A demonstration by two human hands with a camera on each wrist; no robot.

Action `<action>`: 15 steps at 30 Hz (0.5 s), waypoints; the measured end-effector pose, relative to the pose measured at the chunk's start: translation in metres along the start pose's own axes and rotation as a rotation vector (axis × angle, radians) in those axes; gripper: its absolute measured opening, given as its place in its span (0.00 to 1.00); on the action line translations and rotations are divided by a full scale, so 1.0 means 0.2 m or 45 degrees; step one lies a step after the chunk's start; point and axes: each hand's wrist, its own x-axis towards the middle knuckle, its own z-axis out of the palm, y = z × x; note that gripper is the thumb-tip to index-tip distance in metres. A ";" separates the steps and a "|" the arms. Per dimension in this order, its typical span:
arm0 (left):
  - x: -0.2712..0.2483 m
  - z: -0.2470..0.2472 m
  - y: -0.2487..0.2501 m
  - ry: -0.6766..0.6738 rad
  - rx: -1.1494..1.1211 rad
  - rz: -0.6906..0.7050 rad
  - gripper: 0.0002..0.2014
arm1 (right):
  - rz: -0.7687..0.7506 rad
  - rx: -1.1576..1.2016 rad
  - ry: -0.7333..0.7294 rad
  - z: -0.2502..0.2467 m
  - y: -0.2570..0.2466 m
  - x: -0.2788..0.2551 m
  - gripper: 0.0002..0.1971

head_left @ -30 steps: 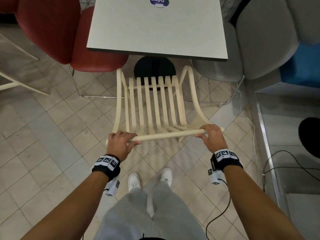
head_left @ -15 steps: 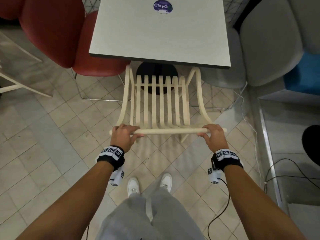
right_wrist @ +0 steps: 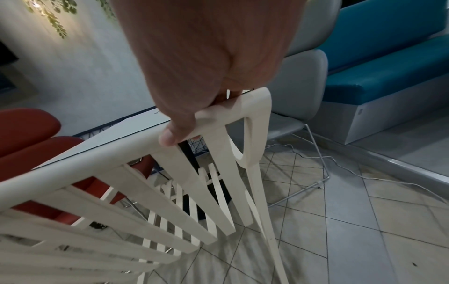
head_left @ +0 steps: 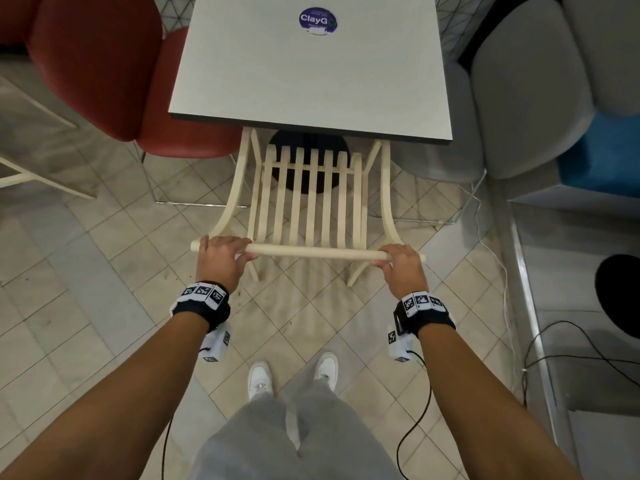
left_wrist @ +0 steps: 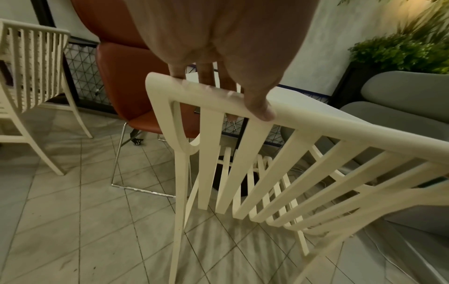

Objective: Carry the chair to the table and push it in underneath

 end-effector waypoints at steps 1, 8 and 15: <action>0.00 0.01 0.02 -0.009 0.000 -0.013 0.19 | 0.007 0.002 -0.001 -0.02 0.01 0.01 0.18; 0.14 -0.01 0.14 -0.073 0.039 -0.061 0.17 | 0.051 -0.013 -0.004 -0.10 0.01 0.15 0.18; 0.23 -0.04 0.18 -0.107 0.066 -0.113 0.18 | 0.129 -0.007 -0.111 -0.13 0.02 0.29 0.16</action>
